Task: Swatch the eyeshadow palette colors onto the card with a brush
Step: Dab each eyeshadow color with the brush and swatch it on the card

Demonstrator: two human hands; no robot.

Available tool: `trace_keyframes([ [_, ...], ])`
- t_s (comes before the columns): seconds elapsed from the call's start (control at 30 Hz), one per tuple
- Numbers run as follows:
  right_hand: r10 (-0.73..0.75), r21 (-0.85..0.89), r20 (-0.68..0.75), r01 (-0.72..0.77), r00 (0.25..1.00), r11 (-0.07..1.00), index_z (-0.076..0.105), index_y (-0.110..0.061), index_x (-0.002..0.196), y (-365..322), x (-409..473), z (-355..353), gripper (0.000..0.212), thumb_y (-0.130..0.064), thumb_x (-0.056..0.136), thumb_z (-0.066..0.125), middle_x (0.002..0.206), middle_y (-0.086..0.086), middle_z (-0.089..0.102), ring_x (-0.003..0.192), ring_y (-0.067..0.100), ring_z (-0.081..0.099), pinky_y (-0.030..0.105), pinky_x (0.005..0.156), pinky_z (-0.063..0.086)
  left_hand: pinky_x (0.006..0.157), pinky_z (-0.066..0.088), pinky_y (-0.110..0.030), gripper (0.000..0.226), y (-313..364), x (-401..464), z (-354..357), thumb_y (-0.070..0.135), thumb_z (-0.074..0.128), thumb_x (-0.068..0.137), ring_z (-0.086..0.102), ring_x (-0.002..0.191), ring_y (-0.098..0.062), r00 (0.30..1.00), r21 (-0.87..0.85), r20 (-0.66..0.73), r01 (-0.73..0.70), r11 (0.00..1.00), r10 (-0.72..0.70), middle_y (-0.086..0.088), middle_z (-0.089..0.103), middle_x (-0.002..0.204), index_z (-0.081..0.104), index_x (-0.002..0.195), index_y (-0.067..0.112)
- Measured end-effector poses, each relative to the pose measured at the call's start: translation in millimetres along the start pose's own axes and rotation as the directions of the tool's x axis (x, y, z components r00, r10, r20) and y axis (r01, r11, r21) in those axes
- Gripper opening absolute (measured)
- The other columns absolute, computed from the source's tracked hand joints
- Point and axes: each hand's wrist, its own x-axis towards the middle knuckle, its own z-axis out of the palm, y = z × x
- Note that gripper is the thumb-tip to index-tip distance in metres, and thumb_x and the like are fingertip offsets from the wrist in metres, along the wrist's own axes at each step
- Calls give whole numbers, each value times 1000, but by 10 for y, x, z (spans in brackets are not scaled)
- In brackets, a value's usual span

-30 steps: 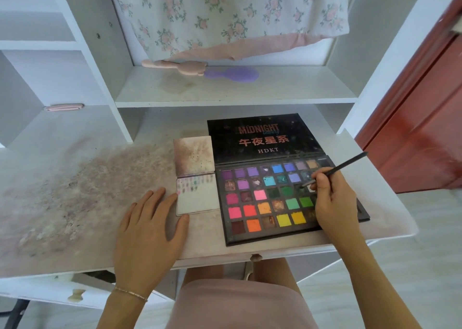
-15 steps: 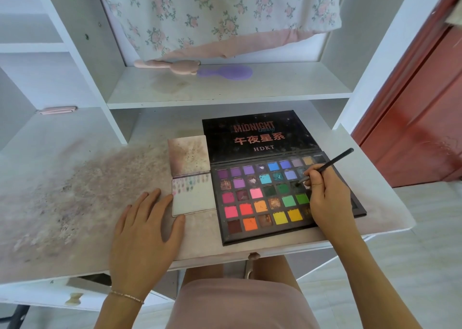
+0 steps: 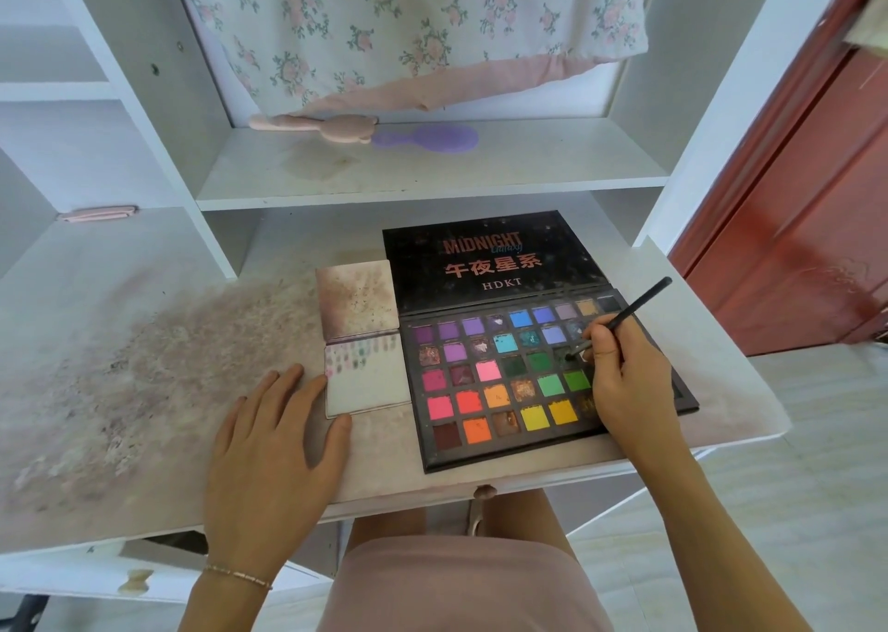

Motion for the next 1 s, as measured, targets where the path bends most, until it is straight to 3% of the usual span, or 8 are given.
trace_keyframes([
  [0.17, 27, 3, -18, -27, 999, 1000, 46, -15, 87, 16, 0, -3, 11, -19, 95, 39, 70, -16, 50, 64, 1, 53, 12, 50, 36, 102, 35, -51, 62, 4, -7, -7, 52, 32, 82, 48, 123, -32, 1000, -1, -15, -5, 1000, 5, -11, 57, 129, 61, 119, 12],
  [0.3, 102, 146, -14, -99, 995, 984, 49, -13, 90, -21, 38, -6, 16, -22, 95, 37, 72, -11, 55, 69, -13, 56, 4, 50, 42, 103, 33, -50, 64, 9, -5, -12, 53, 31, 81, 47, 124, -32, 1000, 3, -7, 0, 1000, 0, -11, 56, 130, 61, 120, 12],
  [0.43, 129, 247, 55, -139, 990, 959, 51, -10, 90, -152, 54, 72, 19, -24, 95, 39, 72, -7, 57, 67, -11, 57, 5, 51, 45, 102, 34, -50, 64, 13, -7, -23, 52, 30, 81, 48, 123, -32, 1000, 1, -9, 3, 1000, -3, -11, 57, 129, 62, 119, 12],
  [0.6, 17, 384, 172, -83, 985, 919, 54, -22, 78, -503, -6, 282, 20, -12, 93, 45, 66, -9, 59, 63, -6, 58, 5, 60, 45, 99, 37, -51, 60, 9, -5, -25, 50, 33, 82, 53, 118, -34, 1000, 16, -20, -8, 1000, 8, -12, 60, 124, 64, 116, 11],
  [0.77, -72, 535, 320, -117, 945, 837, 54, -21, 81, -790, -48, 611, 16, -9, 91, 49, 64, -9, 64, 66, 2, 64, 13, 63, 49, 100, 36, -49, 59, -3, -1, -20, 51, 33, 83, 54, 118, -32, 1000, 22, 1, -4, 1000, 4, -10, 60, 125, 64, 116, 13],
  [0.9, -104, 494, 364, -97, 926, 864, 53, -27, 81, -893, 7, 835, 17, -12, 89, 53, 72, -8, 64, 73, 3, 64, 20, 71, 53, 103, 31, -44, 59, -15, -7, -24, 52, 31, 83, 50, 122, -28, 1000, 18, 26, 9, 1000, -9, -7, 58, 128, 62, 118, 16],
  [1.0, -118, 425, 384, -62, 916, 903, 53, -30, 80, -891, 24, 924, 17, -15, 88, 54, 76, -7, 65, 76, 3, 64, 13, 69, 50, 102, 33, -45, 57, -10, -2, -28, 50, 33, 83, 52, 121, -28, 1000, 14, 17, 4, 1000, -4, -8, 59, 126, 64, 116, 16],
])
